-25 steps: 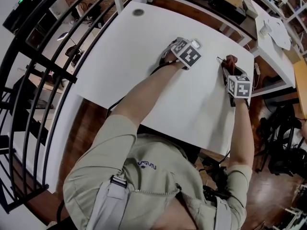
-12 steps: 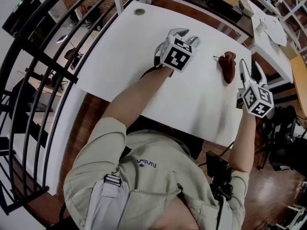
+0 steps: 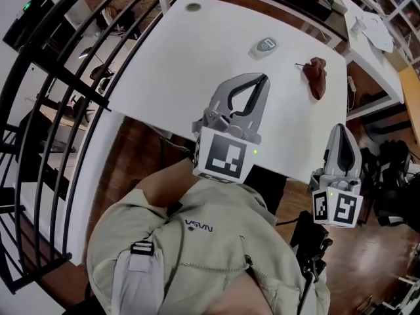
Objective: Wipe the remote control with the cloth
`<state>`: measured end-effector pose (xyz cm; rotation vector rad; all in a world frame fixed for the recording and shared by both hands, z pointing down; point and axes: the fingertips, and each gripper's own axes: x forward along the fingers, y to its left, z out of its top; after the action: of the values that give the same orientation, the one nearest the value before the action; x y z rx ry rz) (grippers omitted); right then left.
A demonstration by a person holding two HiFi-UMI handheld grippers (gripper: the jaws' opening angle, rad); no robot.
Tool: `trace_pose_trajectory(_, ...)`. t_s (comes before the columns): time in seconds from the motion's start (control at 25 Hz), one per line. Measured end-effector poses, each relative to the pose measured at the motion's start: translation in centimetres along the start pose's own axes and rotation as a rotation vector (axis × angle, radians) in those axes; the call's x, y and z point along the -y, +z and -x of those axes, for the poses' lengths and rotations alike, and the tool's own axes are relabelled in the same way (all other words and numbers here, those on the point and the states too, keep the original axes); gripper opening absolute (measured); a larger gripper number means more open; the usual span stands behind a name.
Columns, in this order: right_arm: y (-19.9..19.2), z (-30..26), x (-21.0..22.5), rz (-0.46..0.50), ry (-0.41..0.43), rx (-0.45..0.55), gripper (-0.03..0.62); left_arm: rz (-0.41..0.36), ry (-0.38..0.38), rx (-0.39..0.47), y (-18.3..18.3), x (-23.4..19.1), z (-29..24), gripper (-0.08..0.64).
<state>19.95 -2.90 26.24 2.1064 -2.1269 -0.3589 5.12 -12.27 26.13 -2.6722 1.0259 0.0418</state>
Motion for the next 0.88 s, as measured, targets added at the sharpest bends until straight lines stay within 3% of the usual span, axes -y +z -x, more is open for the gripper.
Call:
trace_pose_trajectory(0.2,-2.0,1.9,-0.4,-0.126,-0.038,-0.062,0.003,0.123,-0.034,-0.056,-3.2,2.9,2.6,0.005)
trace_pose_trajectory(0.48,-5.9,2.2,-3.5,-0.19,0.0,-0.142,0.003,0.117,-0.02,-0.082,-6.1,3.4,4.1,0.005)
trace_pose_trajectory(0.6,-7.0,2.8,-3.9,-0.21,0.0,-0.178,0.002,0.15,-0.006,-0.108,-6.7,3.6,4.4,0.005)
trace_pose_trajectory(0.88,-8.0,3.1,-3.5,-0.243,-0.014,-0.183,0.002,0.141,-0.034,-0.142,-8.1,4.7,4.5,0.005)
